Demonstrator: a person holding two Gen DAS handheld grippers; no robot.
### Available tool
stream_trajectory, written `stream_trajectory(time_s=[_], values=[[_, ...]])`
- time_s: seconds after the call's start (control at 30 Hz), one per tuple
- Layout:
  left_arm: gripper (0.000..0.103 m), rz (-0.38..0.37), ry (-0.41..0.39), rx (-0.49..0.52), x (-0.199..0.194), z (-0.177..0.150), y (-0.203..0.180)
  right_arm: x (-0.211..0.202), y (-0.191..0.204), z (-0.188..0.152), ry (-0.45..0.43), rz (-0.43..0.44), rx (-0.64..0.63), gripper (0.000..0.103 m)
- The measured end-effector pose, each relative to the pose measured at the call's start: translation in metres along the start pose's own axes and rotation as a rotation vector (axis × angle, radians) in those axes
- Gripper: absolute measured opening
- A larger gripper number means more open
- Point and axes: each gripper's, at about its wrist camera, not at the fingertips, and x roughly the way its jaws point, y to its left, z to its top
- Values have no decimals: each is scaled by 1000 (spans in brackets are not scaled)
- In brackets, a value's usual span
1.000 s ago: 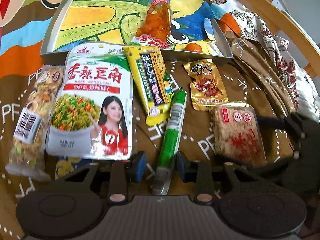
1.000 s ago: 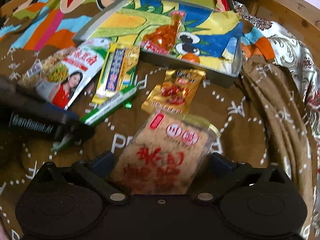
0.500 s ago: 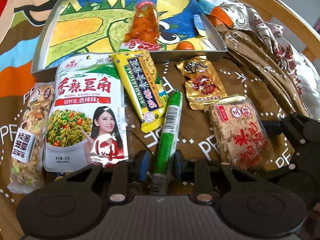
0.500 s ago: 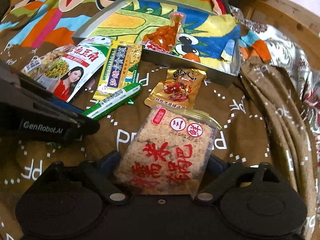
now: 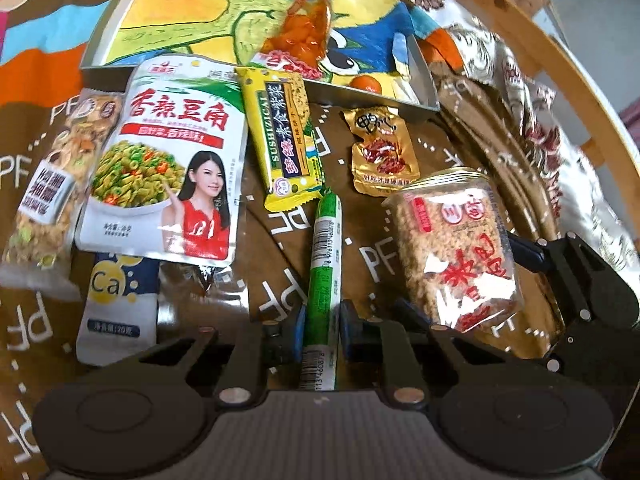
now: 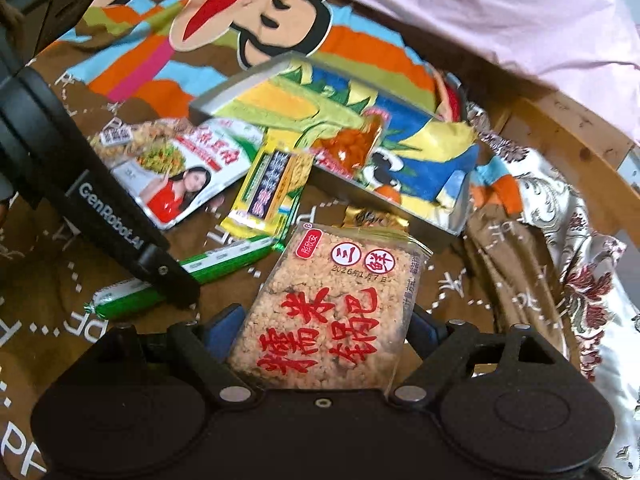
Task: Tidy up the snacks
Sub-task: 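Lift the sausage with left tool while right tool lifts the rice-cake pack toward the tray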
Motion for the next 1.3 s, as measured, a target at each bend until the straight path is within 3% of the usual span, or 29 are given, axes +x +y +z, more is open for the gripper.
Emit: stream_trajectory(time_s=[0.27,0.57,0.97,1.1,1.3], values=[[18,-39,-26,-57,-13,0,5,-6,-8,3,-56,-35,31,85],[19,57,26,41,14,-1,-4,-3,-8,3,-45,-30,38,85],[18,30,-5,7,12,4,-1,-4,-11,3,-60,-54,58,85],[18,-4,-50,-11,-6,2,-2,-8,-13,5,-96,-70,61,85],[18,-29,-181,-35,-34,12,-5,-14,-20,11,-196,-111,59,86]])
